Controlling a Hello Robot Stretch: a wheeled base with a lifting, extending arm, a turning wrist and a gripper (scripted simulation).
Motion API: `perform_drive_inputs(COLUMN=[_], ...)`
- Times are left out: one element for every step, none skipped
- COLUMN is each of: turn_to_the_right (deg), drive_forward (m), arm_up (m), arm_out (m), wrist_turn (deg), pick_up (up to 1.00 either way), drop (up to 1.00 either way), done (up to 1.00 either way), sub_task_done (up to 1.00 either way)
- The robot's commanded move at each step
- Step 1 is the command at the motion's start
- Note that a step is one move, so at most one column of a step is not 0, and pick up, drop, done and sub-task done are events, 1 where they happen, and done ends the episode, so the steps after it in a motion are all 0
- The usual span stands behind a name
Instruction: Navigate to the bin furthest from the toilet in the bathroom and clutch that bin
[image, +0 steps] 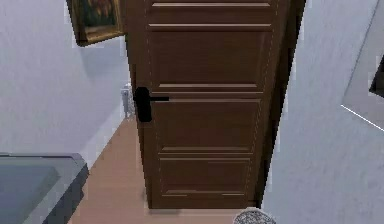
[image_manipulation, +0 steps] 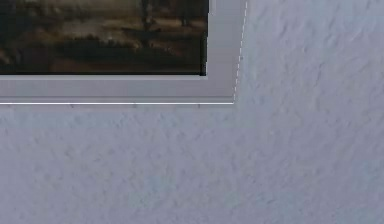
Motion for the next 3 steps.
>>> perform_drive_inputs(turn_to_the_right=[-45.0,-18.0,0.0], drive_forward=[0.0,0.0,0.0], arm_up=[0.0,0.0,0.1], arm_out=[0.0,0.0,0.0], wrist_turn=[0.0,0.0,0.0], pick_up=[0.0,0.0,0.0], drop=[0.0,0.0,0.0], done=[0.0,0.0,0.0], sub_task_done=[0.0,0.0,0.0])
